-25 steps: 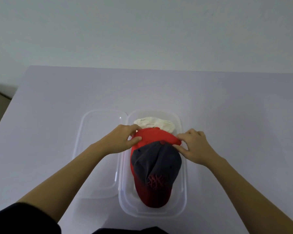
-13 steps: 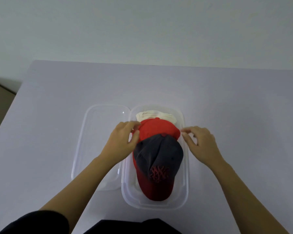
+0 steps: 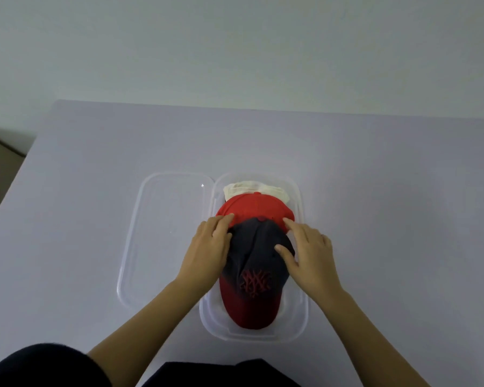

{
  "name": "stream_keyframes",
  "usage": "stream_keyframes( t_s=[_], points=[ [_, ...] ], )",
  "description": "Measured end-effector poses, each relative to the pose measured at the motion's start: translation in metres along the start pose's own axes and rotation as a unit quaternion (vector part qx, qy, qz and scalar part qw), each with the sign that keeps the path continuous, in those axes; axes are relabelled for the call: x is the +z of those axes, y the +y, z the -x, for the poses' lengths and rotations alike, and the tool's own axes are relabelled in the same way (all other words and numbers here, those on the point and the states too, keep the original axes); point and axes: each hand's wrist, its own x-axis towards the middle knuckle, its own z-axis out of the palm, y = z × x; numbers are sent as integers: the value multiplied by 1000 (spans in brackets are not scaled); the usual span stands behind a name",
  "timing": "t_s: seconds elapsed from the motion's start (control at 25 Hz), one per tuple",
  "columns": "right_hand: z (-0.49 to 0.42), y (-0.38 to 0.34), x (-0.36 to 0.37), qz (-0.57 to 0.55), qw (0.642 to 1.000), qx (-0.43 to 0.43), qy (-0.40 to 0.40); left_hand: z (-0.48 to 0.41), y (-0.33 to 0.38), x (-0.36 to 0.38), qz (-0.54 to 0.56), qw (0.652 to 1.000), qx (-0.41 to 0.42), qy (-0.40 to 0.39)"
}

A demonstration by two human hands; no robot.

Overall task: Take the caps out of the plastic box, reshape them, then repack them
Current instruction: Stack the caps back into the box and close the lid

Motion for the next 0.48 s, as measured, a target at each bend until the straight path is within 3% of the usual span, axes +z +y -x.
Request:
stream_keyframes(
  t_s=[0.12, 0.2, 0.28, 0.4, 0.48],
  points=[
    [8, -6, 11, 47, 998, -28, -18, 22, 12, 15, -72, 994, 77, -23],
    [6, -8, 12, 60, 997, -25, -32, 25, 18, 20, -104, 992, 59, -47],
    [7, -5, 9, 11, 999, -19, -39, 21, 15, 17, -73, 997, 35, -3],
    [22, -1, 8, -184, 979, 91, -15, 13, -29, -4, 30, 986, -137, 86],
    [34, -4, 11, -289, 940, 180, -25, 16, -81, -17, 40, 934, -327, 137]
  ],
)
